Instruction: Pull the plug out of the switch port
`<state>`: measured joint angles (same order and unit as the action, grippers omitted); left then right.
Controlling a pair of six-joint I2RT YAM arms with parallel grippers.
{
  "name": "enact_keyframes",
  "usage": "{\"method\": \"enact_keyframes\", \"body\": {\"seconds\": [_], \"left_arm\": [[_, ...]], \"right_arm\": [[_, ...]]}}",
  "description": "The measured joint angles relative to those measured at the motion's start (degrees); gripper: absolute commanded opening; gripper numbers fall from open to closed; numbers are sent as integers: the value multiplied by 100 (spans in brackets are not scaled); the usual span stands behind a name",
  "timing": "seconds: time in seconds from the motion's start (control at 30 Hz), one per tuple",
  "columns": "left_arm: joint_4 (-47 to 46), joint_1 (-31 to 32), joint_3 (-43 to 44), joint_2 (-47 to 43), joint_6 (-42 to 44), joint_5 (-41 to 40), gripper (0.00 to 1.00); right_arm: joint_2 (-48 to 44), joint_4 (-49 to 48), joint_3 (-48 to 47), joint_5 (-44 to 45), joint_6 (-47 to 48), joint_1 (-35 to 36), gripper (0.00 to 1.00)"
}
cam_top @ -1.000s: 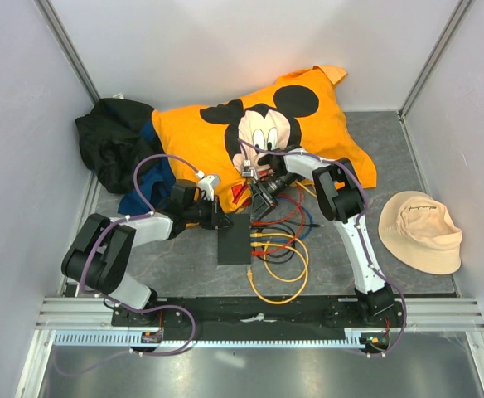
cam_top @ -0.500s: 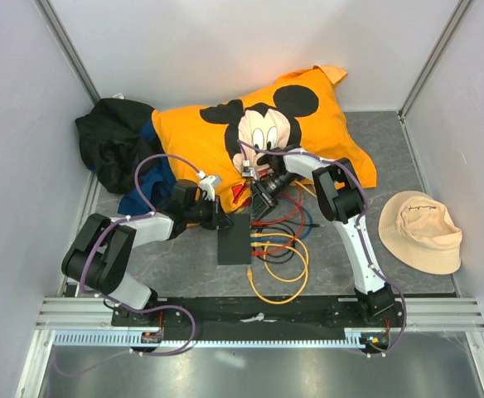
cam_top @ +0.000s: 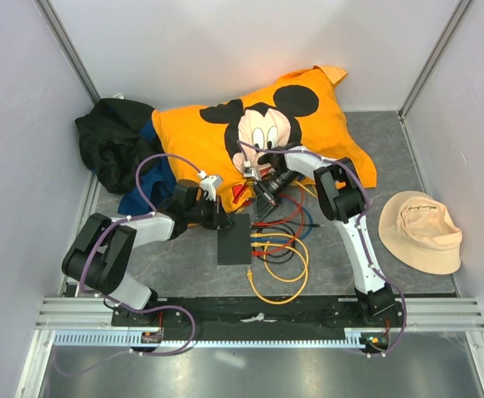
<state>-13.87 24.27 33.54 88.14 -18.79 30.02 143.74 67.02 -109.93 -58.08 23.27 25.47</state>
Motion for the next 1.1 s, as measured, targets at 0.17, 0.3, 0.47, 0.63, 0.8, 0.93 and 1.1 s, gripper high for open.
{"method": "enact_keyframes", "body": {"seconds": [0.17, 0.3, 0.47, 0.63, 0.8, 0.93, 1.1], "left_arm": [[2, 48, 20, 7, 0, -55, 2], [0, 66, 37, 22, 0, -83, 2], [-4, 94, 44, 22, 0, -122, 2], [-13, 111, 50, 22, 0, -153, 2], [-17, 122, 55, 22, 2, -166, 2], [-20, 122, 55, 22, 2, -168, 2], [-20, 125, 55, 17, 4, -173, 2]], "right_arm": [[4, 479, -63, 387, 391, -210, 0], [33, 813, -140, 560, 684, -367, 0], [33, 1023, -177, 693, 861, -415, 0], [-136, 1054, -155, 962, 1062, -422, 0], [-901, 938, 81, 1624, 1259, -551, 0], [-1884, 883, 160, 1816, 1298, -673, 0], [-3104, 861, 282, 1893, 1250, -717, 0]]}}
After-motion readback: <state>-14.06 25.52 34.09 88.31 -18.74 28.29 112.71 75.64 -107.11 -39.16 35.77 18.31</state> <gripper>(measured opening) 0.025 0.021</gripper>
